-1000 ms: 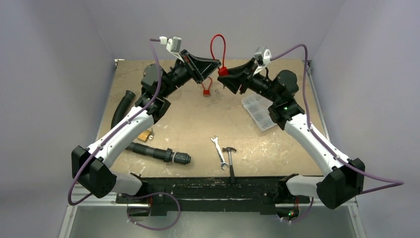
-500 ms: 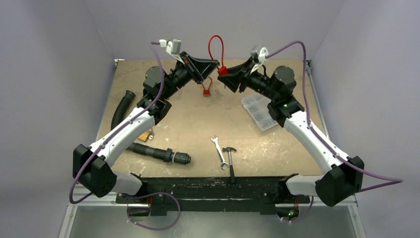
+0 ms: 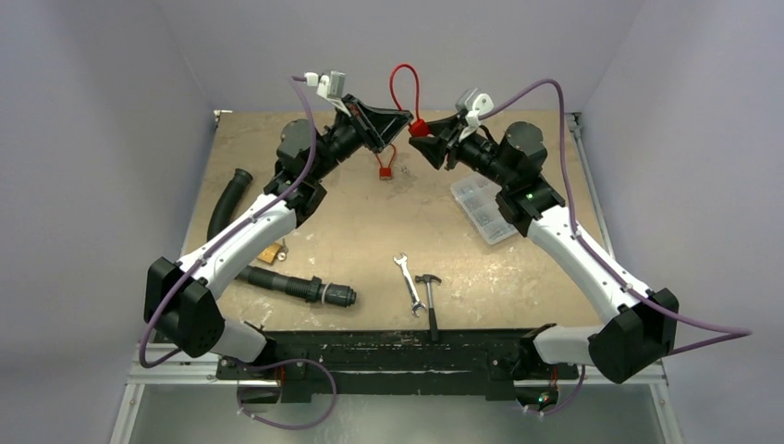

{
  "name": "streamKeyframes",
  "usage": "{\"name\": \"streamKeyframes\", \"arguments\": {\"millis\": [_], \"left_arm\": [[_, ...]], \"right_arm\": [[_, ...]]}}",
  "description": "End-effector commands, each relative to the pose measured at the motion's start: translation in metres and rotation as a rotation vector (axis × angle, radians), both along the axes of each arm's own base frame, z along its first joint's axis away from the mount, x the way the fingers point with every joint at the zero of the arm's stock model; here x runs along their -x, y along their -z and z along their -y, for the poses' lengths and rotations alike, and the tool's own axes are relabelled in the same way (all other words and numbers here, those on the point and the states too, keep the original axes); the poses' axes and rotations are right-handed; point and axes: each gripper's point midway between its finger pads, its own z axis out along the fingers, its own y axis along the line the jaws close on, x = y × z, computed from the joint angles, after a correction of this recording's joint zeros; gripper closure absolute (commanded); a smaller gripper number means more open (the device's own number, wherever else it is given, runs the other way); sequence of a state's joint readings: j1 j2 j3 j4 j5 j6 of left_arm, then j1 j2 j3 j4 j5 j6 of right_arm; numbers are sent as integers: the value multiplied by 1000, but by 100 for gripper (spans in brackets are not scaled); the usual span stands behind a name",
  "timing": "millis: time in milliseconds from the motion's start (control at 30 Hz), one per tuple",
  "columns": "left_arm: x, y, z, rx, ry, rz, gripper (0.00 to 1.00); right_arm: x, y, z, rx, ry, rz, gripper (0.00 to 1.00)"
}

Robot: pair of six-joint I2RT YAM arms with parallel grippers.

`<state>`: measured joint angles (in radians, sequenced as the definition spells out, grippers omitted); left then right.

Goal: Lock with the key
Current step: Lock the lock.

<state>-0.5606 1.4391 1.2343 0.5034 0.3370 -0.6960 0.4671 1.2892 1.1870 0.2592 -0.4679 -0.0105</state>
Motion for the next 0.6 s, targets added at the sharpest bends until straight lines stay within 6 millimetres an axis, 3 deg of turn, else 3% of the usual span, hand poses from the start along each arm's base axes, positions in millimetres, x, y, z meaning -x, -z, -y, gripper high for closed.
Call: {"name": "streamKeyframes", "arguments": {"millis": [0,133,267,400,567], "left_arm": [[12,83,28,-163,132,-239,100],[17,86,31,-172,150,-229,100],[19,89,32,-189,164,-221,100],[26,69,33,-219,196,-86,100],[16,39,9,-233,129,21,100]], "right_arm": [[28,-125,10,-107,45,453,100],[30,-138,11,-205,10,395,100],[52,-143,3,-270,-119,352,100],[51,-132,3,-246,-114,328,100],[43,-110,12,-208,-55,274,100]]}}
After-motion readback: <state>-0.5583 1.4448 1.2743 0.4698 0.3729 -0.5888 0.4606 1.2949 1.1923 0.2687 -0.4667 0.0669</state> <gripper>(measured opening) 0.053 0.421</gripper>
